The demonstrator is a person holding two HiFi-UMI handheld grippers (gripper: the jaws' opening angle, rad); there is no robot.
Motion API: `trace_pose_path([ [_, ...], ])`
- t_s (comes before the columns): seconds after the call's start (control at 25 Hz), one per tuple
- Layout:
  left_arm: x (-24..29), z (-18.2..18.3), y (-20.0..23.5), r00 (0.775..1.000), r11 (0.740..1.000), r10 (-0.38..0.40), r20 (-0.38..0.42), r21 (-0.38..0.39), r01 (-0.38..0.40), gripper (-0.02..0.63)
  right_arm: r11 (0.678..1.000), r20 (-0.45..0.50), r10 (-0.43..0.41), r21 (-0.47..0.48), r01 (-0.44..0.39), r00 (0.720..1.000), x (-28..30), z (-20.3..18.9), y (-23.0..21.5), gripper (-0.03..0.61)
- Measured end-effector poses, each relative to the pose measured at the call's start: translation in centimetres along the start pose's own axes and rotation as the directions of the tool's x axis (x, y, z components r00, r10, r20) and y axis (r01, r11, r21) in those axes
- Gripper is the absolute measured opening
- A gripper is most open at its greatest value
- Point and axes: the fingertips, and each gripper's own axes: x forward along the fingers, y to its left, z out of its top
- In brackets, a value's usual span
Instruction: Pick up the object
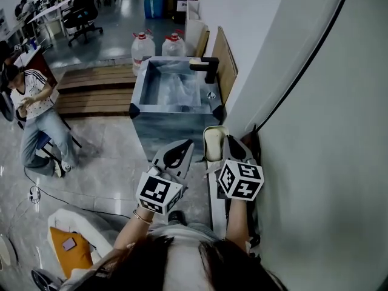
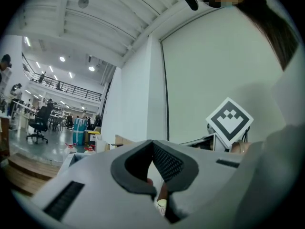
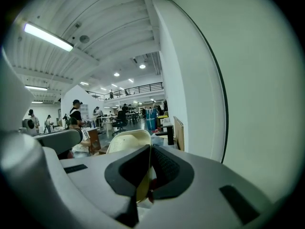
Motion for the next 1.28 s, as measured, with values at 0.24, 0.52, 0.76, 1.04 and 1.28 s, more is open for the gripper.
trace_pose_path([
  [0.24, -0.3, 0.5, -2.1, 1.0, 1.0, 0.018, -0.007, 0.0, -0.018, 0.009, 1.0, 0.015, 0.019, 0.009, -0.019, 1.0, -2.8, 0.5, -0.7, 0.034],
  [0.52, -1.2, 0.7, -4.6, 0.999, 0.999, 0.036, -0.015, 0.006, -0.036, 0.009, 0.998, 0.02, 0.056, 0.005, -0.056, 0.998, -5.4, 0.6, -1.0, 0.034],
  [0.76, -2.0, 0.5, -6.3, 0.998, 0.998, 0.063, -0.024, 0.012, -0.063, 0.009, 0.997, 0.025, 0.08, -0.002, -0.08, 0.997, -7.2, 0.5, -1.7, 0.034],
  [1.04, -2.6, 0.2, -8.0, 0.996, 0.996, 0.089, -0.028, 0.022, -0.088, 0.009, 0.995, 0.034, 0.102, -0.005, -0.102, 0.994, -8.8, 0.3, -2.4, 0.034],
  [1.28, -3.2, 0.1, -9.1, 0.994, 0.994, 0.103, -0.029, 0.028, -0.102, 0.009, 0.994, 0.039, 0.113, -0.006, -0.113, 0.993, -10.1, 0.2, -2.7, 0.034],
])
